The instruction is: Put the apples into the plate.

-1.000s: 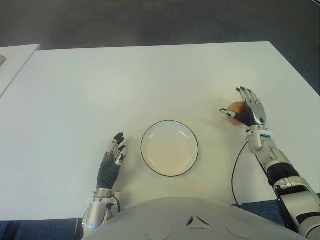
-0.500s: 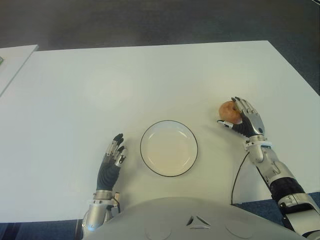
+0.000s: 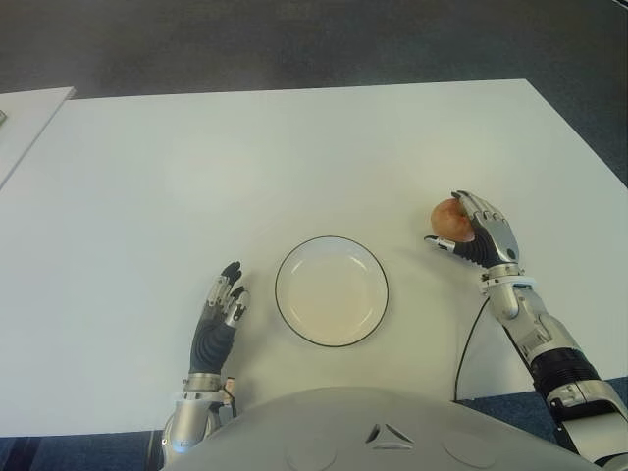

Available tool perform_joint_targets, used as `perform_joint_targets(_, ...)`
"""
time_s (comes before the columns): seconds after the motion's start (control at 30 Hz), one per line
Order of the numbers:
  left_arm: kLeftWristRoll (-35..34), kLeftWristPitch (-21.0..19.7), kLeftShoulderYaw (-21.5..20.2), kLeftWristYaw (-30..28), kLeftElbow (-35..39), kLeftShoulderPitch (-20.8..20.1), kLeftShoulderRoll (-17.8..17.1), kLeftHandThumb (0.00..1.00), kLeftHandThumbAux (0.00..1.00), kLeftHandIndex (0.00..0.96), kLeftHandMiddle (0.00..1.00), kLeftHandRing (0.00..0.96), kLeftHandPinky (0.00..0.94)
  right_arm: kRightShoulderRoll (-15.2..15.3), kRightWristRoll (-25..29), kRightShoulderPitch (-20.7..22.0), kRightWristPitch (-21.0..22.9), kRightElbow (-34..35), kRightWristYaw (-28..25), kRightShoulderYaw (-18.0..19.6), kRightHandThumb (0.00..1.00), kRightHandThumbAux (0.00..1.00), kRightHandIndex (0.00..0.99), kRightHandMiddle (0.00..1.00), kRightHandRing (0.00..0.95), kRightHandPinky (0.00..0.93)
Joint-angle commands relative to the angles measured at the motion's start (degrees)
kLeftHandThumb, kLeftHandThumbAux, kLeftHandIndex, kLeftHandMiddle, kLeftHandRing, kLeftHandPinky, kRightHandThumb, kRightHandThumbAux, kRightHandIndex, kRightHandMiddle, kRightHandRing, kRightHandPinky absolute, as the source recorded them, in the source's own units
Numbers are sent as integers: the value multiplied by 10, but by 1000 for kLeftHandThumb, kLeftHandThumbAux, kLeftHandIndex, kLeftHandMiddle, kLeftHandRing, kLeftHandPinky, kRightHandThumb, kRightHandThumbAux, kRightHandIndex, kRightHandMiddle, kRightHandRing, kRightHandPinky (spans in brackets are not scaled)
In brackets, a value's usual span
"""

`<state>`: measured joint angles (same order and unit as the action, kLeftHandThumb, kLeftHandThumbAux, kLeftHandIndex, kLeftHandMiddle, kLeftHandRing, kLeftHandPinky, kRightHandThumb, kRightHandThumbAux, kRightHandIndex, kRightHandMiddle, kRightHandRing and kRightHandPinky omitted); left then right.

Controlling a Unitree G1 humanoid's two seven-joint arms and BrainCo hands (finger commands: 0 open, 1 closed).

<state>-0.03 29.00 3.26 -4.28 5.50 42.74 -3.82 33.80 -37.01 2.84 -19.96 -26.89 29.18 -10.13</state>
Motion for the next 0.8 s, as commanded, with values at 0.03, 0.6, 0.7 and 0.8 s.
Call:
perform_joint_targets(0.03,6,-4,4,3,-8,1,5,2,381,0,0,0,0,-2,-12,14,-22,-2,26,1,578,409,467,522,490,422)
perform_joint_targets(0.6,12,-13,4,9,2,-2,17,4,392,0,0,0,0,-3,-13,37,-53,11,50,15,981,632,873,890,885,879)
perform_joint_targets(0.7,12,-18,5,10,4,-2,20,1,396,0,0,0,0,-2,-10,39,-63,8,48,17,994,637,882,897,892,883)
perform_joint_targets(0.8,10,-22,6,9,5,-3,23,0,397,0,0,0,0,-2,-7,40,-72,5,47,18,998,640,887,899,895,883)
